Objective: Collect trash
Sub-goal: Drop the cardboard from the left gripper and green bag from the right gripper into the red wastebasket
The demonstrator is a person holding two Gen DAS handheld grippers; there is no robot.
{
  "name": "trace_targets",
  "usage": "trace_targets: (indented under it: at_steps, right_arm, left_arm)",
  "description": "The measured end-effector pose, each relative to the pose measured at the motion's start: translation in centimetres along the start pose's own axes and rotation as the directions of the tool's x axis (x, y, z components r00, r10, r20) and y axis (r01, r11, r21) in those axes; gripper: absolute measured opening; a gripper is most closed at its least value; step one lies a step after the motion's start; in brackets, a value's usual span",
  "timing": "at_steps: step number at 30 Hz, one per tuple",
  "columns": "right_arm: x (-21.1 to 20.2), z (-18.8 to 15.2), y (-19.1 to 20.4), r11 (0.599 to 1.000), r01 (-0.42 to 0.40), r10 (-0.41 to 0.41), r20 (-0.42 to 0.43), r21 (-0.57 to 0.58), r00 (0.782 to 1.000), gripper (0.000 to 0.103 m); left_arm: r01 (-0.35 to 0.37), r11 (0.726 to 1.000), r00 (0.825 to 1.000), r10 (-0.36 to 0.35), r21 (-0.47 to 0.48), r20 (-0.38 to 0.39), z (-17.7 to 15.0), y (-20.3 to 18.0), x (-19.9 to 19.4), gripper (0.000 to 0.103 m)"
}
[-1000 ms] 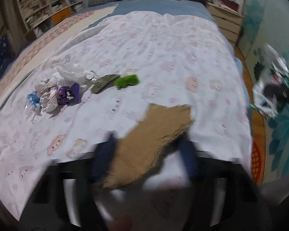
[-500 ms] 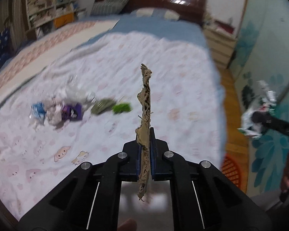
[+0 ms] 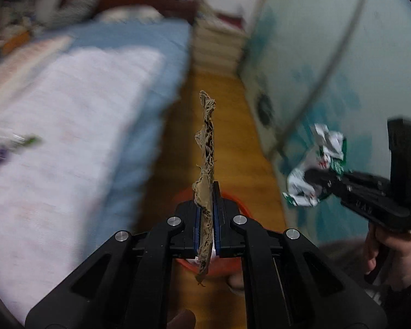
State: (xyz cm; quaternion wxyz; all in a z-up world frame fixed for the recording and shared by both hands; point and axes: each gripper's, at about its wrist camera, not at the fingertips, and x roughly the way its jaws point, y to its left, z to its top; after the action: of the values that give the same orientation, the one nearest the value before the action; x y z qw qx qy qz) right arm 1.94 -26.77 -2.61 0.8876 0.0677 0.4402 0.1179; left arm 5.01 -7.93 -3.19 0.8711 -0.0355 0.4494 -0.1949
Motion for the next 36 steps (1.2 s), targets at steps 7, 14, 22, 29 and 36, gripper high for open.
trace_targets:
  at_steps: [7,14,22,29,36]
  right_arm:
    - [7.1,-4.9,-6.0,0.995,0.037,-0.016,-0.211,0.095,0.977,0.006]
    - [11.8,-4.8,-5.2,0.997,0.026,-0.004,-0.303,0.069,0.953,0.006]
    - [12.8,-2.4,-2.9,0.996,0.081,-0.072,-0.267,0.024,0.961,0.060]
    - [9.3,0.2,-3.0,0.993,0.081,-0.068,-0.141,0.089,0.988,0.060]
    - [6.3,3.3,4.7,0.997,-0.078,0.078,0.015,-0.026,0.997,0.061]
  left_arm:
    - [-0.024,0.996,0.968,0.045,0.086,-0.249,-4.3,-1.8,12.2,0.007]
    - [-0.076,0.995,0.950,0.094,0.071,-0.299,-5.4,-0.1,14.5,0.007]
    - [-0.110,0.993,0.959,0.116,0.039,-0.259,-4.2,0.6,12.5,0.060]
    - [-0.159,0.987,0.980,0.160,0.017,-0.118,-2.1,3.0,5.8,0.066]
    - [-0.285,0.950,0.948,0.299,-0.127,0.112,-0.4,11.3,-5.5,0.075]
